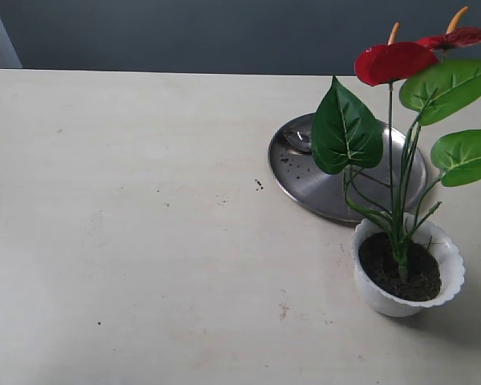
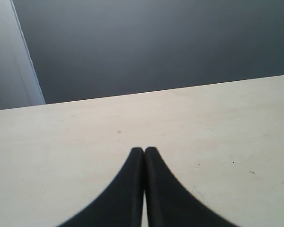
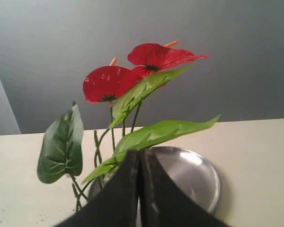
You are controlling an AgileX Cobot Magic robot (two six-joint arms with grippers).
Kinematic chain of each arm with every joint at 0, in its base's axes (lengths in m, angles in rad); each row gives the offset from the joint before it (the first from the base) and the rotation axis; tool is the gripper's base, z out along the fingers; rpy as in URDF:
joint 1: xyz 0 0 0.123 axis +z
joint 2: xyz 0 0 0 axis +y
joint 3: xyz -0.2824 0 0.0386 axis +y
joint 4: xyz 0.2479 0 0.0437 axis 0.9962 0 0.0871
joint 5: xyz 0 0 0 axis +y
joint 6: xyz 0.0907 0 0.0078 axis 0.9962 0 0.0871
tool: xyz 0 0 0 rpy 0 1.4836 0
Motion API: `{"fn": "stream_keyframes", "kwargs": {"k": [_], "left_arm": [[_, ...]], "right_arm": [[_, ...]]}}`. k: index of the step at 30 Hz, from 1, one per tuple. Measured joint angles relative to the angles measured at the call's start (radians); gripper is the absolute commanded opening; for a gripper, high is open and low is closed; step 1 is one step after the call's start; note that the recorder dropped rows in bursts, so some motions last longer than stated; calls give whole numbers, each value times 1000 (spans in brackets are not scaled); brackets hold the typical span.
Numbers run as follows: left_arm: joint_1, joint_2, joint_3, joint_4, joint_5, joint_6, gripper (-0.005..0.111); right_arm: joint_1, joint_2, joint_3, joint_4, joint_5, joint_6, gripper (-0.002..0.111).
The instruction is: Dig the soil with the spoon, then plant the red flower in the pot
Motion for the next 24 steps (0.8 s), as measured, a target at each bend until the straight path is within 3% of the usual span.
{"fn": "stream_keyframes", "kwargs": {"k": [3,5,10,12,24], "left_arm": [[0,0,0,0,0,0,0],[0,0,0,0,0,0,0],[0,0,0,0,0,0,0],[0,0,0,0,0,0,0],[0,0,0,0,0,0,0]], "right_arm": [[0,-2,0,-70,-25,41,0],[0,-2,0,-250,-37,178,0],[0,-4,0,-911,-2,838,0],[0,-9,0,-1043,33,980,0],[0,-63,0,-1181,139,1067,0]]}}
